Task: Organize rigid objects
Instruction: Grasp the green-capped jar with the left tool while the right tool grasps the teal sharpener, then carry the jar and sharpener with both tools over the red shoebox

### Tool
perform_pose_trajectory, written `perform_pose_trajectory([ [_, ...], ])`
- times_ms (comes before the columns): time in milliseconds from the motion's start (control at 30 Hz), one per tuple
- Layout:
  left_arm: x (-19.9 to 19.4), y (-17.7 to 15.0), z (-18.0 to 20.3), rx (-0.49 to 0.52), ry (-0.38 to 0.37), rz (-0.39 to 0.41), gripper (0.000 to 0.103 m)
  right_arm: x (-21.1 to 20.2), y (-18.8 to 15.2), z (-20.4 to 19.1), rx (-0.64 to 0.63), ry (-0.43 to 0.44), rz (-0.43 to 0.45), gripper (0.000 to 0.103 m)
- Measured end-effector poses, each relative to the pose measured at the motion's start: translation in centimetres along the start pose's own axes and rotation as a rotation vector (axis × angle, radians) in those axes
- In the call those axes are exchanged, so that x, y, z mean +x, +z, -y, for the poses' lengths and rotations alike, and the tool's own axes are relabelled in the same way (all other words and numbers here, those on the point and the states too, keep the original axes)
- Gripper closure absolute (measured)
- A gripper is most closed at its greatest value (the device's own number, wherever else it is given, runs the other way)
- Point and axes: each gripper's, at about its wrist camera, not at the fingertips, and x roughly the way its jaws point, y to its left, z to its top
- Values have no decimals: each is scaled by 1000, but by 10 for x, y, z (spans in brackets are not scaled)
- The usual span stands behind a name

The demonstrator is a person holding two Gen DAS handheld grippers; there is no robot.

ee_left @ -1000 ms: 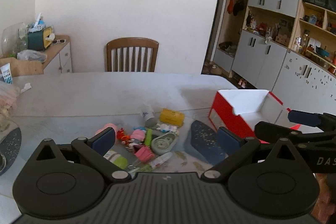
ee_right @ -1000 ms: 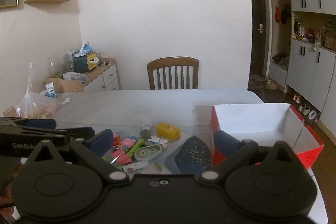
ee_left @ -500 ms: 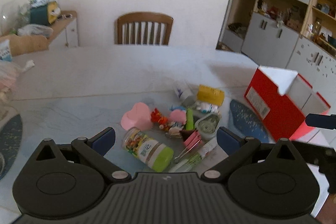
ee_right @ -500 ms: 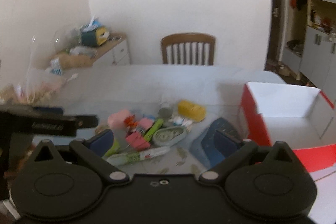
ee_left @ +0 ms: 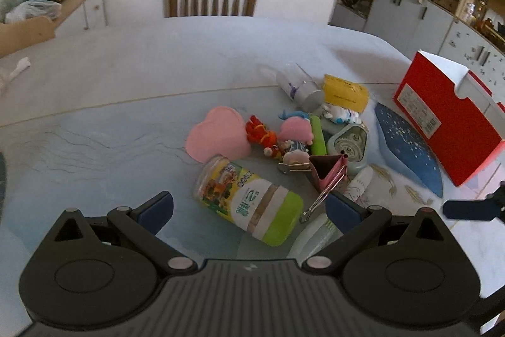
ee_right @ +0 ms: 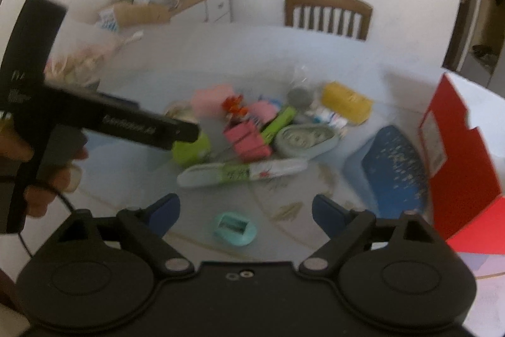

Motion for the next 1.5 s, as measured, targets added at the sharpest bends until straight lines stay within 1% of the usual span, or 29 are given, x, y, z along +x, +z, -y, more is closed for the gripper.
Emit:
perform_pose_trajectory([
  [200,12,-2,0,114,-44,-7,0,16,-4,-7,-21,31,-65,22],
  [233,13,-3,0,131,-44,-8,0,18,-4,-9,-26,31,-71,22],
  [300,17,-4,0,151,-41,-12,0,23,-6,-10,-34,25,-81,26],
  [433,22,-5,-2,162,-33,-10,0,30,-6,-7,-25,12,-101,30],
  [500,23,-6,-3,172,-34,-6,0,33,-6,-5,-16,5,-107,34],
  [567,25,-6,-3,177,-32,-7,5,35,-6,-4,-1,6,-113,37],
  [600,26,-6,-3,176,-32,-11,10,36,-6,-3,6,6,-118,40],
  [633,27,-7,-3,175,-38,-14,11,37,-5,-2,11,7,-124,41],
  [800,26,-8,0,193,-37,2,13,42,-5,1,31,-7,-132,53],
  [867,26,-9,0,194,-37,5,13,43,-5,3,34,-7,-135,56],
  [933,25,-9,0,194,-37,7,13,42,-5,2,34,-6,-135,58],
  [1000,25,-9,0,193,-37,7,14,41,-5,0,31,-5,-136,65],
  [1200,23,-11,0,188,-20,13,14,38,-4,1,46,-18,-122,65],
  [1333,19,-11,-3,157,-19,18,14,31,-2,4,62,-32,-104,65],
  [1500,6,-9,-5,125,-21,46,14,20,0,9,79,-48,-77,65],
])
